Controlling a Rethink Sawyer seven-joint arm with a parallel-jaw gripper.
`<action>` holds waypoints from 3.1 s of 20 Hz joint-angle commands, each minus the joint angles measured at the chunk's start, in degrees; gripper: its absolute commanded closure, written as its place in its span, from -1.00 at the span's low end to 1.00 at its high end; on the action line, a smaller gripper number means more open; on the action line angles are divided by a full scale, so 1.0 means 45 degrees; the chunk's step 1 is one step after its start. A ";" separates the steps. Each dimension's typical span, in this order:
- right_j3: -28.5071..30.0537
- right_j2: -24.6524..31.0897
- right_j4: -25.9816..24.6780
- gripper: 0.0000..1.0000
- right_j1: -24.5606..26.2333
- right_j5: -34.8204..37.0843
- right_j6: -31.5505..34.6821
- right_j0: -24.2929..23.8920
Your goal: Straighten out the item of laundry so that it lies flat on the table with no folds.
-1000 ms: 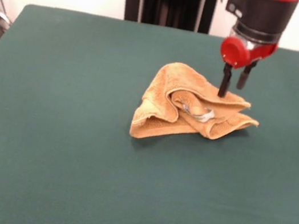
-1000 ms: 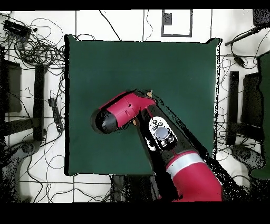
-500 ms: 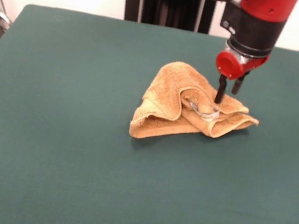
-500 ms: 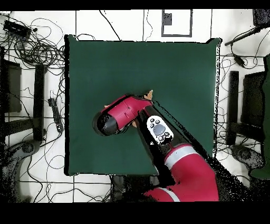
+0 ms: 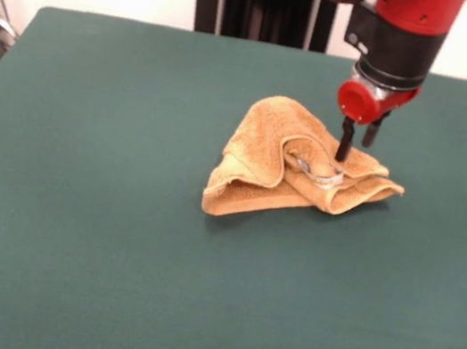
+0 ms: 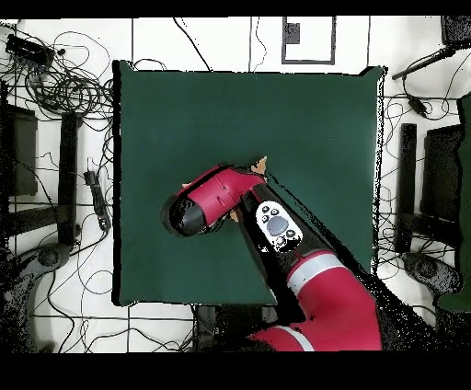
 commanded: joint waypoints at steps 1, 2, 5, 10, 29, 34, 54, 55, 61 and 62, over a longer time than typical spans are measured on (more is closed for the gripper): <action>0.0167 0.0729 -0.0479 -1.00 0.0182 -0.0109 -0.1959 0.0236; 0.0154 0.0758 -0.0436 -1.00 0.0153 -0.0053 -0.1980 0.0250; 0.0206 0.0810 -0.0332 -1.00 0.0025 0.0007 -0.1948 0.0258; 0.0306 0.0649 -0.0186 -1.00 -0.0026 -0.0126 -0.1386 0.0246; 0.0026 0.0283 -0.0183 1.00 0.0073 0.0647 -0.1319 0.0746; 0.0031 0.0269 -0.0202 1.00 0.0055 0.0628 -0.1369 0.0779; 0.0483 0.0893 0.0455 1.00 -0.0440 0.1343 -0.2784 0.0070; 0.0535 0.0722 0.0460 1.00 -0.0502 0.1151 -0.2272 0.0122; 0.0281 0.0775 0.0443 1.00 -0.0336 0.1274 -0.2433 0.0215; 0.0300 0.0770 0.0449 1.00 -0.0372 0.1283 -0.2426 0.0214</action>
